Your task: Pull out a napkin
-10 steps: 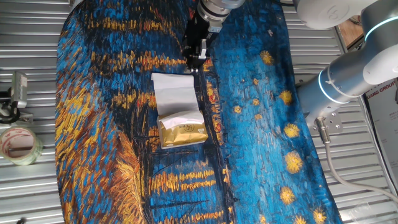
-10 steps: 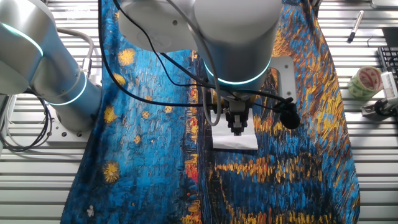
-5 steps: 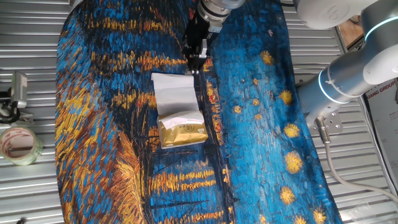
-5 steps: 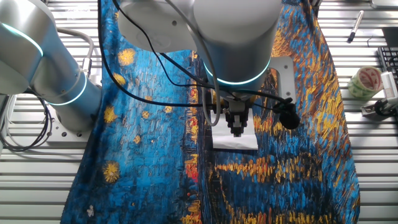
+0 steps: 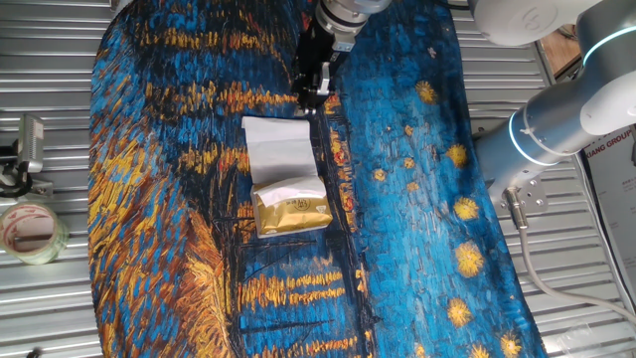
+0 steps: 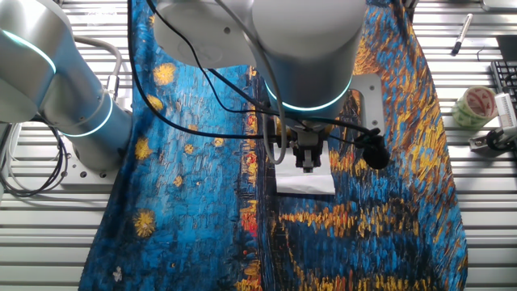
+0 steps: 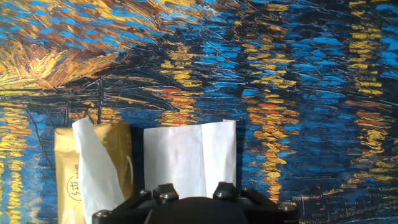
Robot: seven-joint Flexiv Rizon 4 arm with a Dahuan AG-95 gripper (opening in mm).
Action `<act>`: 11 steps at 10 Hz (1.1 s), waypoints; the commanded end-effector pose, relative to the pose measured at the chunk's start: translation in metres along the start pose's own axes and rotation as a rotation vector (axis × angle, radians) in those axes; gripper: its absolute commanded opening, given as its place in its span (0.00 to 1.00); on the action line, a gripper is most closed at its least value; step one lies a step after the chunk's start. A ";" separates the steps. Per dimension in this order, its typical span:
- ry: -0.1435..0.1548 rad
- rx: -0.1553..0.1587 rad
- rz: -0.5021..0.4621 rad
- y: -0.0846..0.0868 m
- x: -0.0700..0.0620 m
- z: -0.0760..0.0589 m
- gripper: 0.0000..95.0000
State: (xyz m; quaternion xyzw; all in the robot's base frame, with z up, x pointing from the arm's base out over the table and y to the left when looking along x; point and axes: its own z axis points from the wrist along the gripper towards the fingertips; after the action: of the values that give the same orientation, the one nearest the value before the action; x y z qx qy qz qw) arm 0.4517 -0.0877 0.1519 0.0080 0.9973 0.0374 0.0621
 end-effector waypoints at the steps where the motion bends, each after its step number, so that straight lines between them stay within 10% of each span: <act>1: 0.004 0.000 0.002 0.000 0.000 0.000 0.20; 11: 0.008 0.018 0.009 0.004 -0.001 0.002 0.20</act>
State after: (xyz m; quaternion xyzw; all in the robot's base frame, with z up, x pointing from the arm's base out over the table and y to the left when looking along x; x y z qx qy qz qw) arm 0.4528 -0.0814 0.1509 0.0154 0.9977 0.0290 0.0588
